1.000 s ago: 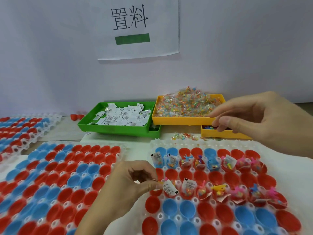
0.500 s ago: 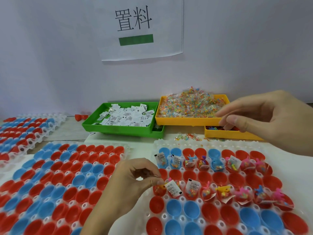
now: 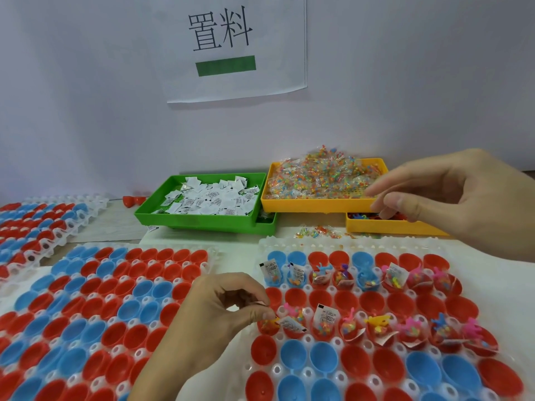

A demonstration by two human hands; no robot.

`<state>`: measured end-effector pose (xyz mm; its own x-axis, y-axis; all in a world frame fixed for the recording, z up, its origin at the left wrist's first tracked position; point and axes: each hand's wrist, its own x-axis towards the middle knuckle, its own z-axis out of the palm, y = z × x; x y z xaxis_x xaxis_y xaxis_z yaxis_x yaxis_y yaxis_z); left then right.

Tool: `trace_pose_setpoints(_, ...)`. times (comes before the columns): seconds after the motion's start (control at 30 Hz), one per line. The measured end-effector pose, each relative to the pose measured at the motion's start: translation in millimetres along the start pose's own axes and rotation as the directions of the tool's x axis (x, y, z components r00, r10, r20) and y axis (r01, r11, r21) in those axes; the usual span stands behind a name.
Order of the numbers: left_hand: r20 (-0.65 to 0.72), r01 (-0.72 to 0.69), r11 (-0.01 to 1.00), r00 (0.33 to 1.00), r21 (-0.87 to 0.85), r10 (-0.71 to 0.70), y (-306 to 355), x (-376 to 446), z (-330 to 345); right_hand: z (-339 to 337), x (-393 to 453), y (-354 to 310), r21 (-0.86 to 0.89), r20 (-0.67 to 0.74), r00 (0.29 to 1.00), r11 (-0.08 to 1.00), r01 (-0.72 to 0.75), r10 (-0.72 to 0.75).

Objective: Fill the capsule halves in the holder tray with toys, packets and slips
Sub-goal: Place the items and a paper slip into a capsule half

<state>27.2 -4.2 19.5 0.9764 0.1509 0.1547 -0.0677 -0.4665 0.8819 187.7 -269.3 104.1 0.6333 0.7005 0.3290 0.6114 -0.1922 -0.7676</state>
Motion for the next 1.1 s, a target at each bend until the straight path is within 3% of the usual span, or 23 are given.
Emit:
trace_pose_setpoints(0.57,-0.027,0.025,0.999,0.999,-0.037,-0.026,-3,2,4,2,2,3,-0.025,0.003,1.000,0.999,0.021,-0.021)
trace_pose_setpoints(0.83,0.007,0.020,0.999,1.000,0.039,-0.020,-5,1,4,18,4,7,-0.114,0.102,0.995,0.993,0.037,-0.025)
trace_pose_setpoints(1.1,-0.036,-0.081,0.978,0.995,0.191,0.089,-1,-1,5,7,3,9,-0.082,0.059,0.998,0.996,0.034,-0.029)
